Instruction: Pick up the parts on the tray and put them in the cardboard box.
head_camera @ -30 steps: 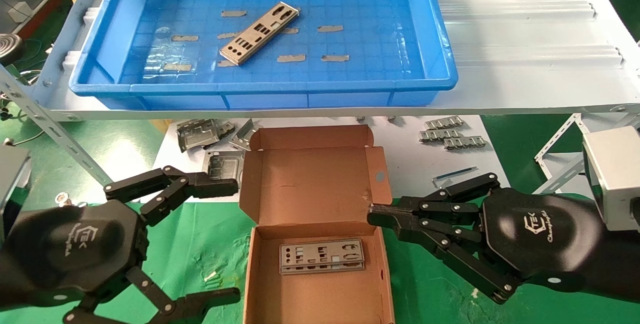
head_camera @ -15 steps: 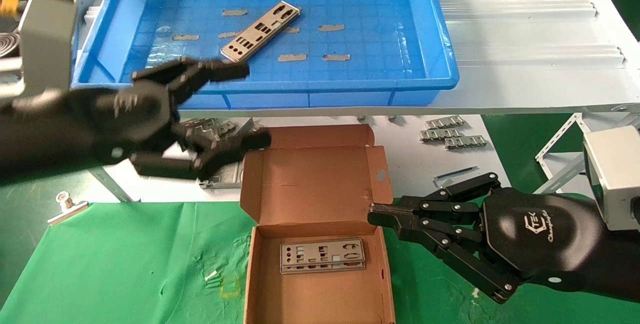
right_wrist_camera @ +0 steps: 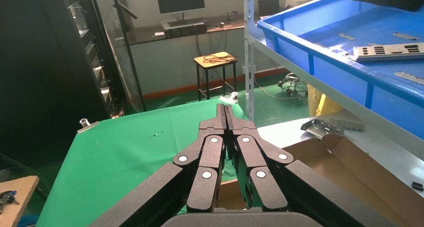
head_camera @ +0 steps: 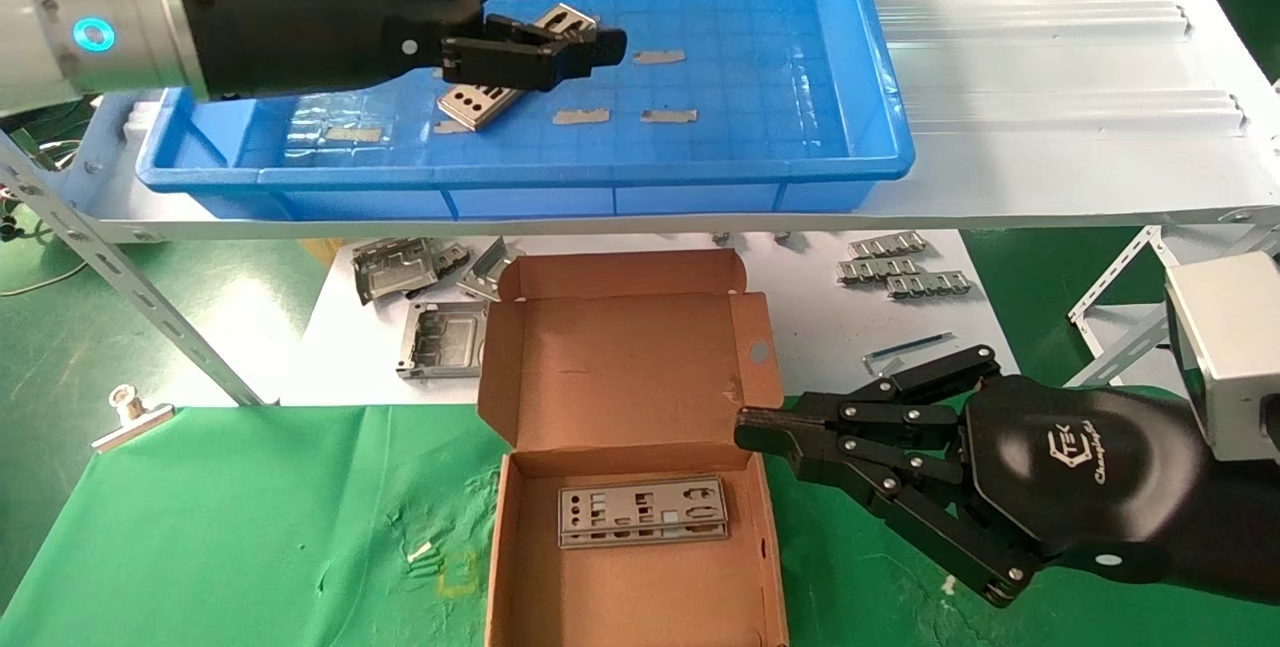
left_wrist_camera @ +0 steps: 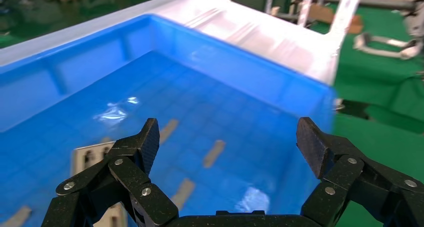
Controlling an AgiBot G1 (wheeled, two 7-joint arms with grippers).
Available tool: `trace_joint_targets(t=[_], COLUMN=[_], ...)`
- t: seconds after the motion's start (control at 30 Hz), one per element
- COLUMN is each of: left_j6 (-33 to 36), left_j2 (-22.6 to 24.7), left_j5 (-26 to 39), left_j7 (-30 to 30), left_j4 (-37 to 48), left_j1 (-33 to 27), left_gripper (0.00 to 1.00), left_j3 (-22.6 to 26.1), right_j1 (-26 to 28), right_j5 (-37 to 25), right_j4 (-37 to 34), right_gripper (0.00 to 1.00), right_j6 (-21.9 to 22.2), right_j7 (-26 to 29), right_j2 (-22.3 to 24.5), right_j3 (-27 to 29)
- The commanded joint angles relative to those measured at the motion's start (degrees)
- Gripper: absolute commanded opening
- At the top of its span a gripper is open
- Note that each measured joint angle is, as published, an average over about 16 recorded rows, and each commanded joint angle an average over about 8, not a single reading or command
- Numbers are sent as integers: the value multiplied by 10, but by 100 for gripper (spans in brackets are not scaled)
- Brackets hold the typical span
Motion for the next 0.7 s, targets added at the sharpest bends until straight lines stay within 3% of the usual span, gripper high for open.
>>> trace_joint_targets(t=[0.03, 0.37, 0.7], left_j6=[-9, -97, -199], left_j2=[22, 81, 124], left_j5=[17, 60, 84], left_j7=[12, 59, 78], left_j4=[48, 190, 244], left_j1=[-25, -76, -91], left_gripper=[100, 100, 100], left_j3=[9, 30, 44], right_j1=[0, 0, 0], right_j5=[0, 0, 0], right_j4=[0, 0, 0], right_gripper=[100, 100, 100], right_j6=[0, 0, 0], right_j7=[0, 0, 0], right_j2=[0, 0, 0], right_j3=[0, 0, 0])
